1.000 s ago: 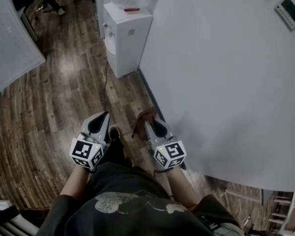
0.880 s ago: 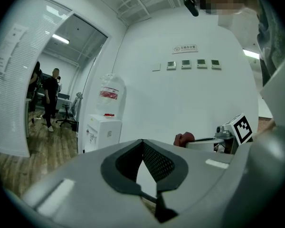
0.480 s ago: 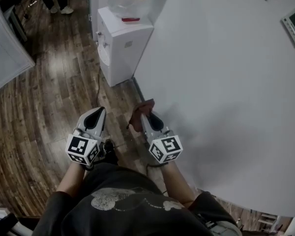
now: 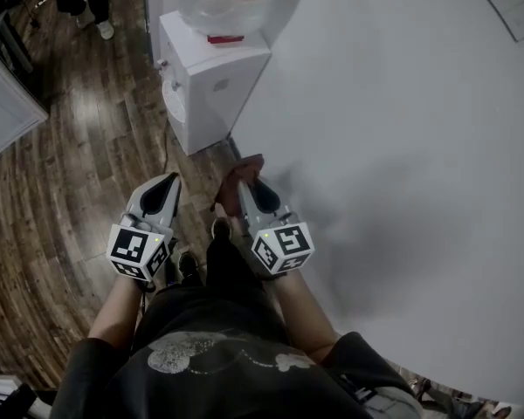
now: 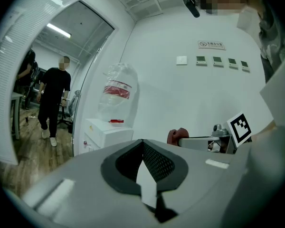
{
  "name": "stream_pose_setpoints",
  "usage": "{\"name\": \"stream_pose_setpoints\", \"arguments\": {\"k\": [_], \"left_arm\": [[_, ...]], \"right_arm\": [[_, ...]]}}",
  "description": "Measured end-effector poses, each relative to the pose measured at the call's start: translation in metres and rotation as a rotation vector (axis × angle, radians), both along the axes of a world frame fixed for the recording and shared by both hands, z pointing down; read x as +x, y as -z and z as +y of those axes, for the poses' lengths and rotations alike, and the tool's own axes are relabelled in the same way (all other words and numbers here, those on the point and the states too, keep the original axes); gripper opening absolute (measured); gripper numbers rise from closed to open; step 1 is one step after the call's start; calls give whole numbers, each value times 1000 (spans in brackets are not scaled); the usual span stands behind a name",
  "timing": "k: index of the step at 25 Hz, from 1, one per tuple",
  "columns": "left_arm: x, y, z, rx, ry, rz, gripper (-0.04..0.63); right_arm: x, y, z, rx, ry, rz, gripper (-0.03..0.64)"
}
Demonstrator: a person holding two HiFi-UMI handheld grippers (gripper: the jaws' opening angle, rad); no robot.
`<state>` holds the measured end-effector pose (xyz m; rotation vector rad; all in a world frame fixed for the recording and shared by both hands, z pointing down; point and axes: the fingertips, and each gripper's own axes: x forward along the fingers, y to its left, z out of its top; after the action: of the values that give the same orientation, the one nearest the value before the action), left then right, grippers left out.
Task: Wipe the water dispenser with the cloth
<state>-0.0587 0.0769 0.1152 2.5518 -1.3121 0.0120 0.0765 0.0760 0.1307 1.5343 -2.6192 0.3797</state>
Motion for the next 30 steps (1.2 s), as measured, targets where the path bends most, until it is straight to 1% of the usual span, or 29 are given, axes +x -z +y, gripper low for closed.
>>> {"name": "stream_pose_setpoints", "arguments": {"k": [3, 6, 10, 12, 14, 19, 21, 24, 27, 30], "left_arm": [[5, -8, -23, -14, 12, -11, 20], [8, -18, -51, -24, 41, -27, 20], [12, -25, -99, -33, 74, -22, 20], [14, -31, -124, -40, 78, -41, 20], [13, -36, -148, -30, 94, -58, 20], [-3, -51, -196, -9, 156, -36, 20], [-7, -71, -210, 1, 164, -33, 20], [-11, -114, -224, -2, 166, -29, 20], [-21, -170, -230, -30, 178, -31, 20], [-34, -225, -237, -43, 202, -32, 20]], "right_arm": [[2, -8, -36, 6, 4, 3, 44], [3, -18, -76, -3, 27, 1, 44], [-9, -33, -137, -20, 100, 18, 44], [-21, -40, -165, -20, 138, 29, 44], [-35, -42, -189, 0, 173, 33, 44], [-72, -38, -247, 119, 221, 1, 44], [-82, -51, -267, 160, 223, -5, 44], [-88, -90, -286, 188, 211, 2, 44], [-88, -144, -293, 179, 207, 2, 44], [-92, -198, -297, 163, 228, 0, 44]]}}
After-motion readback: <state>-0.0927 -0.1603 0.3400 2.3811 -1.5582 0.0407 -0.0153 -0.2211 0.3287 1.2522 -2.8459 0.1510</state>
